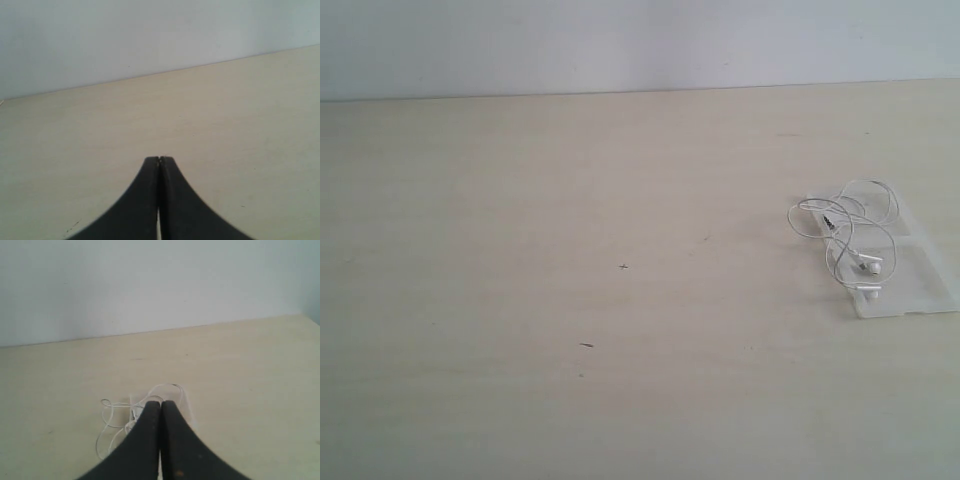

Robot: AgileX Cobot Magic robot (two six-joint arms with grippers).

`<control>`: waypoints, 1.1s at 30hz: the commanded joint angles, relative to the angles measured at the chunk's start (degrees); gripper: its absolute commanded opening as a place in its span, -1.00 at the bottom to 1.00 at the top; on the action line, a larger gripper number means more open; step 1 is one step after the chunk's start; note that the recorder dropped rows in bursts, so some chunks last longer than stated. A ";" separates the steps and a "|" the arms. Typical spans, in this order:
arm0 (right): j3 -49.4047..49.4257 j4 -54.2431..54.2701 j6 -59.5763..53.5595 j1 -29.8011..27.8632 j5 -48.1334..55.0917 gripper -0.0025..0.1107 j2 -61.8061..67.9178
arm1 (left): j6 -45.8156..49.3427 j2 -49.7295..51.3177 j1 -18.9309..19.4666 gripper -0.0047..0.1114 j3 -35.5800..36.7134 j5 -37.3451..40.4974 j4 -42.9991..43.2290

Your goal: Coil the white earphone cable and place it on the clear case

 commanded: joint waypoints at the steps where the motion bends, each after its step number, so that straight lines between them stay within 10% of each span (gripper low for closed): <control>1: 0.22 16.18 -22.40 -0.23 -4.09 -0.96 -5.18 | -0.45 -0.34 0.08 -0.92 0.12 -0.01 0.22; 17: 1.78 41.23 -44.95 -19.42 -6.27 -0.96 -5.18 | -0.45 -0.34 0.08 -0.92 0.12 -0.01 0.22; 33: 10.91 39.73 -45.05 -20.21 -8.15 -0.96 -5.18 | -0.45 -0.34 0.08 -0.92 0.12 -0.01 0.22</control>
